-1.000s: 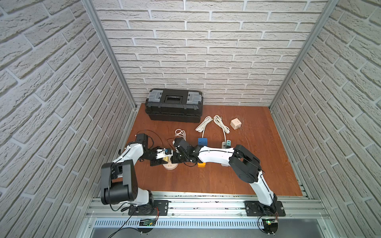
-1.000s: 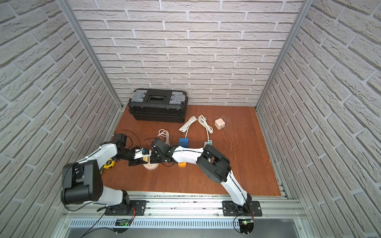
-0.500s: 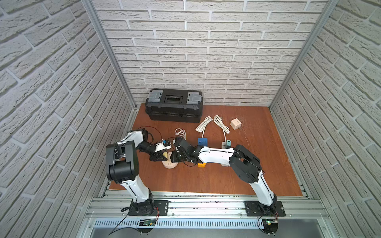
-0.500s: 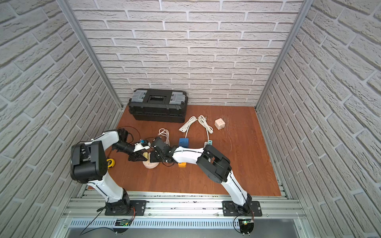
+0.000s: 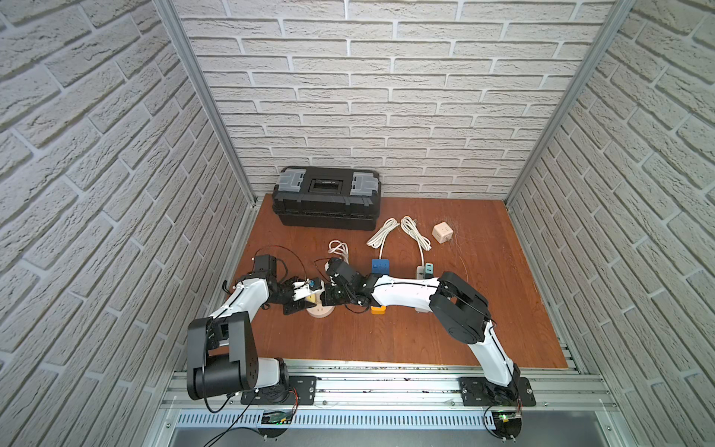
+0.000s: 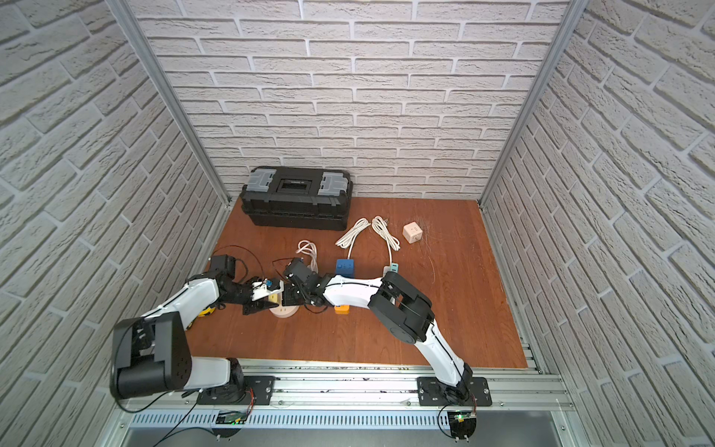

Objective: Pull the plug off the socket
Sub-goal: Remove the plug from the socket.

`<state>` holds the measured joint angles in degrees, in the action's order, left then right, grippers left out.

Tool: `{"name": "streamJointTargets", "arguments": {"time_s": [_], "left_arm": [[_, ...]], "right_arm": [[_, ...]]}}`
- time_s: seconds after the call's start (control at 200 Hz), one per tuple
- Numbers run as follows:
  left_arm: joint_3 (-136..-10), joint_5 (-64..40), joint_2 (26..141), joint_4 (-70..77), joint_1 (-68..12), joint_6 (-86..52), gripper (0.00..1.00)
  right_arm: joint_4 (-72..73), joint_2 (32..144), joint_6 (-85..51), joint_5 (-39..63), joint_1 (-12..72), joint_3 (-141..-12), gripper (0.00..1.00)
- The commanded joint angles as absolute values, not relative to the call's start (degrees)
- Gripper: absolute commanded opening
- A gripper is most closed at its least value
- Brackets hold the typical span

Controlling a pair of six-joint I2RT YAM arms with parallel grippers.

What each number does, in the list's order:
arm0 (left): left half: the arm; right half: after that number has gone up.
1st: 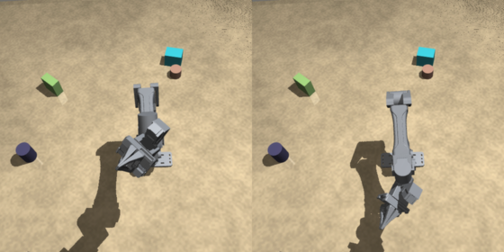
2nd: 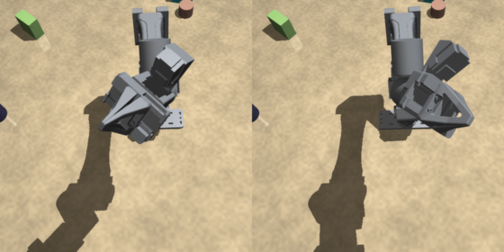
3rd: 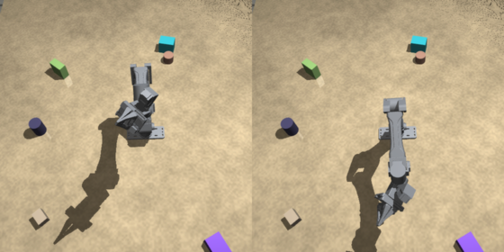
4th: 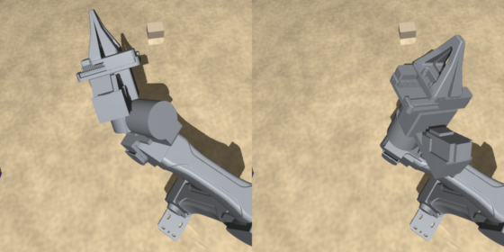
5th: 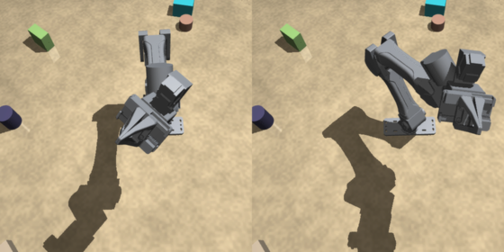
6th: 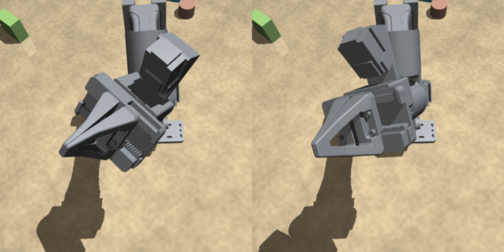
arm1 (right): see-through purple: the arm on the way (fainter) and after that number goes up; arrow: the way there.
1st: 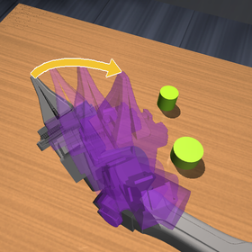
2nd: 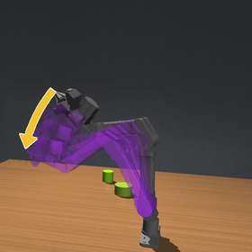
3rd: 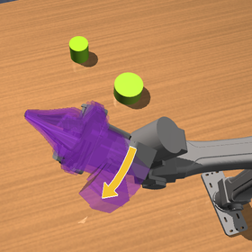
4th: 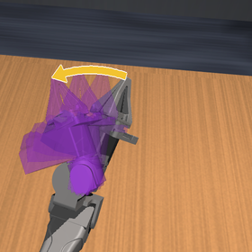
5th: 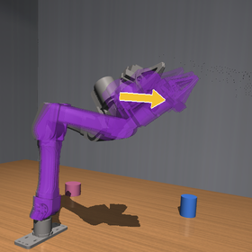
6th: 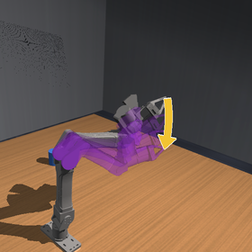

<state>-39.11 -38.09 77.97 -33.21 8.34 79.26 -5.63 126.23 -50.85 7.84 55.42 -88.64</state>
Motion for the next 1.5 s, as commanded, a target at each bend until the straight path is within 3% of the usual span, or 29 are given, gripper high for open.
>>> {"name": "streamJointTargets", "arguments": {"time_s": [0.0,0.36,0.94,1.115,1.495], "left_arm": [[-39.2,-34.7,78.7,-28.2,8.3,80.4,0.0],[-61.5,-39.7,98.4,-60.7,11.3,82.0,0.0],[-37.9,-32.0,79.4,-24.3,7.8,78.3,0.0],[-42.9,-34.8,80.5,-32.5,8.2,77.5,0.0],[-59.0,-39.9,95.2,-54.6,10.3,75.3,0.0]], "right_arm": [[-17.7,131.1,-51.9,3.8,55.0,-85.5,0.03],[-18.5,131.1,-51.7,2.9,55.0,-85.4,0.03],[-19.9,132.3,-52.0,1.9,55.0,-86.0,0.03],[-20.2,132.4,-52.1,1.6,55.1,-86.1,0.03],[-23.5,133.4,-51.3,-0.7,55.6,-87.9,0.03]]}}
